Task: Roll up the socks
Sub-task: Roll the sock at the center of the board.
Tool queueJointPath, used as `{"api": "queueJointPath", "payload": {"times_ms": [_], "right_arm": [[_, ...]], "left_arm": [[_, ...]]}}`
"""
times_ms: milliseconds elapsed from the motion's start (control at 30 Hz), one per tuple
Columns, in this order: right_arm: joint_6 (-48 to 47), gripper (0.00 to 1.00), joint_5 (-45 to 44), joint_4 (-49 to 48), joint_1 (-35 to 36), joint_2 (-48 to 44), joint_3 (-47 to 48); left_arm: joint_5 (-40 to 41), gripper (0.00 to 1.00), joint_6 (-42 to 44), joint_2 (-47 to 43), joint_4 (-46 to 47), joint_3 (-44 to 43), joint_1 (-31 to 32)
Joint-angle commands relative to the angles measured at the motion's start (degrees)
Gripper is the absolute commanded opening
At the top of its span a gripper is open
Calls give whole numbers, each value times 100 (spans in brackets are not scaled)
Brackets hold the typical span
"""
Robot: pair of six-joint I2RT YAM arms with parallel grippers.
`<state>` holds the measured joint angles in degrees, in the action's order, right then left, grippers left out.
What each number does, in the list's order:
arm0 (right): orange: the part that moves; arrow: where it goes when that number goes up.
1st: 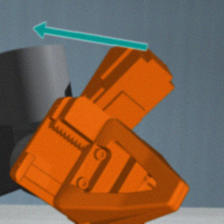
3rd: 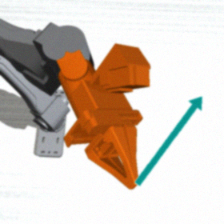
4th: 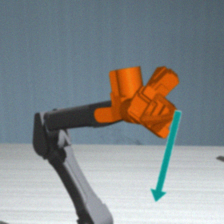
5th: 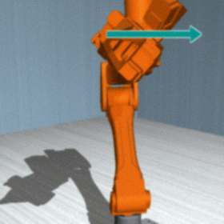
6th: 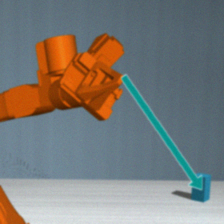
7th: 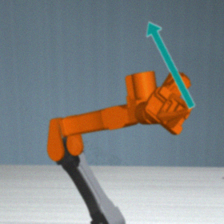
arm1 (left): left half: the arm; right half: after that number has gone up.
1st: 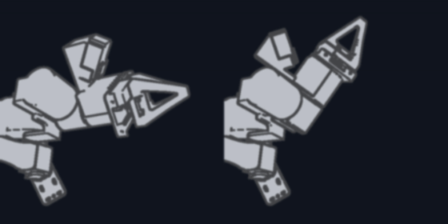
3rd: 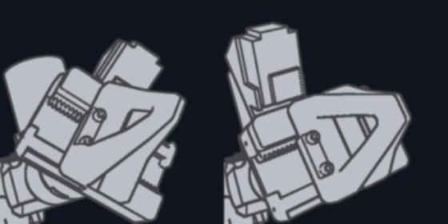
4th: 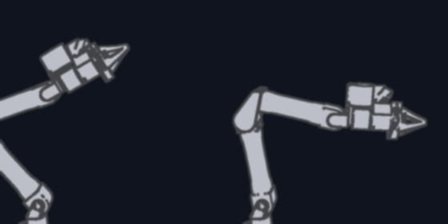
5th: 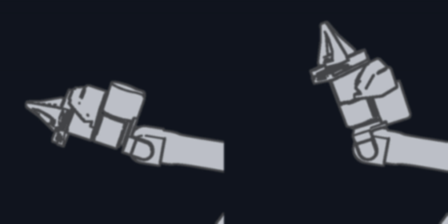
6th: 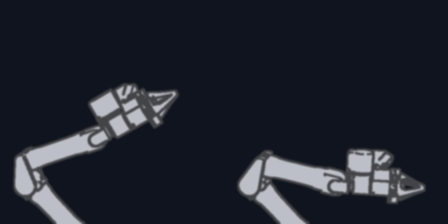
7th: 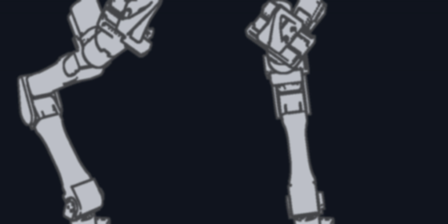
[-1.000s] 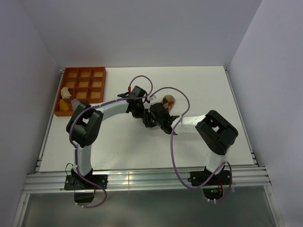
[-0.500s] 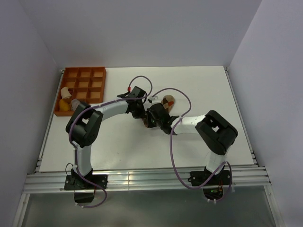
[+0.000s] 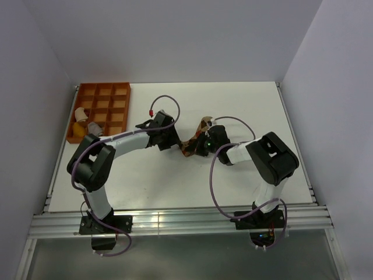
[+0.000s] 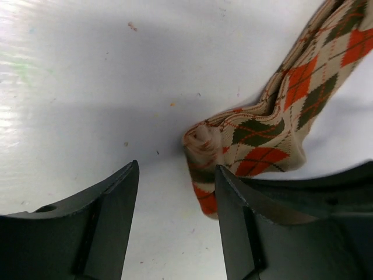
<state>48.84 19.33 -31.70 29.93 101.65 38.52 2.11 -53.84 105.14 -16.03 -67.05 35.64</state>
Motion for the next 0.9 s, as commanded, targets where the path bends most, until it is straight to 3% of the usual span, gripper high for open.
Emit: {"api": "queueJointPath", "payload": {"times_ms": [0,300,867], "right_arm": [[758,0,702,-511,-321,232,-222],[1207,0,1081,-592,-664,444,-293],[829,0,1556,243,-998,874,138]], "left_arm": [[298,60,-231,-670,635,515,-39],[1,59,-320,-1040,2032,1308,4],[-18,59,-610,-354,2728,1466,242]]}}
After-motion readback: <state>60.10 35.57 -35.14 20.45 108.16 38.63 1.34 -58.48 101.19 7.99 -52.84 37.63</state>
